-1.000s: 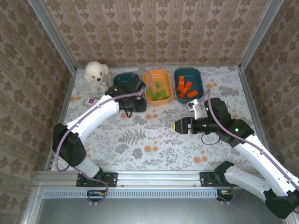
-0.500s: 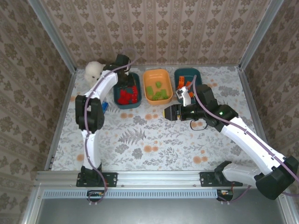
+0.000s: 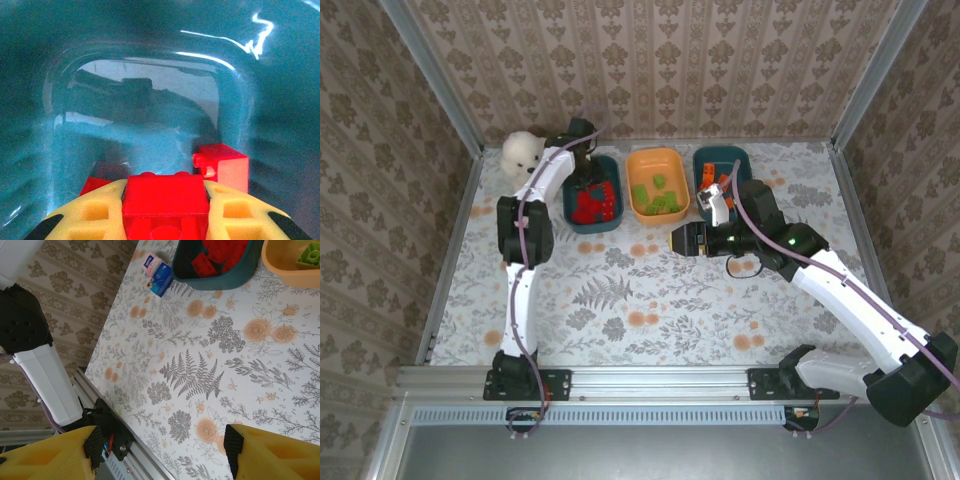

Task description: Sort the legos into containers by color

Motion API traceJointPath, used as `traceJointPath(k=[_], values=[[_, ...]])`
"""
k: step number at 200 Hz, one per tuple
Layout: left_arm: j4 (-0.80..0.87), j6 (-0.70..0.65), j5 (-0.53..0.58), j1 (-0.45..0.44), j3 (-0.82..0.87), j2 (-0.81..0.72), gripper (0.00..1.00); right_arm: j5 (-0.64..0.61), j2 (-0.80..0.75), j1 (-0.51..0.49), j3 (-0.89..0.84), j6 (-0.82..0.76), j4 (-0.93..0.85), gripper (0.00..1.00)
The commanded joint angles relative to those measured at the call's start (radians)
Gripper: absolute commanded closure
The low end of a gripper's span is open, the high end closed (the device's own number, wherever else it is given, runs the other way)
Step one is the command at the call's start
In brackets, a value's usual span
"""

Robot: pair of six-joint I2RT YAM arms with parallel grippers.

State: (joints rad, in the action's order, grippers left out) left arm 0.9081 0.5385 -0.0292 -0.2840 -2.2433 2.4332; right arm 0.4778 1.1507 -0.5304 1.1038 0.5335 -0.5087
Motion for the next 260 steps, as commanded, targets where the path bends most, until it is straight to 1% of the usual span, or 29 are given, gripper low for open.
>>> traceJointPath(k=[1,23,62,88,101,130,157,173,185,203,213,224,226,227,228,229,232,234,237,243,260], values=[[0.103,0.074,0.013,0.011,-0.08,0.044,0.77,-0.025,-0.023,-0.004,-0.02,0.023,0.032,0.32],[0.18,0.089,0.025,0.017,-0.167,0.097,0.74,-0.023,-0.021,-0.004,-0.021,0.026,0.037,0.32],[0.2,0.092,0.021,0.027,-0.206,0.124,0.7,-0.023,-0.013,-0.004,-0.019,0.029,0.039,0.32],[0.219,0.091,0.025,0.026,-0.216,0.13,0.59,-0.023,-0.014,-0.005,-0.018,0.029,0.035,0.32],[0.214,0.09,0.023,0.025,-0.216,0.122,0.53,-0.025,-0.017,-0.005,-0.019,0.029,0.033,0.32],[0.187,0.093,0.011,0.02,-0.221,0.093,0.44,-0.025,-0.014,-0.005,-0.019,0.017,0.02,0.31],[0.186,0.11,0.002,0.017,-0.23,0.051,0.4,-0.026,-0.008,-0.005,-0.003,-0.014,-0.003,0.31],[0.17,0.112,0.005,0.013,-0.199,-0.013,0.37,-0.032,-0.007,-0.004,0.014,-0.046,-0.019,0.31],[0.124,0.127,0.008,0.011,-0.119,-0.098,0.36,-0.046,-0.007,-0.003,0.027,-0.071,-0.024,0.3],[-0.036,0.154,0.002,0.006,0.128,-0.296,0.33,-0.068,-0.005,-0.003,0.038,-0.101,-0.023,0.29],[-0.14,0.174,0.004,0.0,0.307,-0.426,0.3,-0.095,-0.006,-0.003,0.038,-0.111,-0.02,0.27],[-0.258,0.2,0.014,-0.008,0.49,-0.575,0.21,-0.131,-0.014,-0.003,0.034,-0.119,-0.001,0.23],[-0.274,0.202,0.018,-0.01,0.521,-0.592,0.14,-0.142,-0.015,-0.004,0.032,-0.119,0.002,0.22],[-0.282,0.204,0.019,-0.011,0.536,-0.603,0.12,-0.147,-0.016,-0.004,0.032,-0.119,0.003,0.22],[-0.288,0.206,0.02,-0.011,0.551,-0.621,0.07,-0.155,-0.017,-0.003,0.032,-0.119,0.004,0.21],[-0.291,0.207,0.021,-0.013,0.564,-0.635,0.03,-0.162,-0.018,-0.003,0.031,-0.119,0.006,0.21],[-0.312,0.212,0.025,-0.016,0.604,-0.674,0.0,-0.182,-0.02,-0.003,0.03,-0.118,0.008,0.17],[-0.32,0.214,0.028,-0.016,0.63,-0.697,0.0,-0.198,-0.023,-0.003,0.029,-0.116,0.009,0.13],[-0.328,0.218,0.032,-0.018,0.663,-0.73,0.0,-0.222,-0.026,-0.003,0.027,-0.113,0.011,0.11],[-0.339,0.219,0.041,-0.025,0.727,-0.79,0.0,-0.268,-0.033,-0.002,0.024,-0.106,0.014,0.01],[-0.337,0.209,0.061,-0.03,0.886,-0.961,0.0,-0.385,-0.054,0.007,0.015,-0.094,0.025,0.0]])
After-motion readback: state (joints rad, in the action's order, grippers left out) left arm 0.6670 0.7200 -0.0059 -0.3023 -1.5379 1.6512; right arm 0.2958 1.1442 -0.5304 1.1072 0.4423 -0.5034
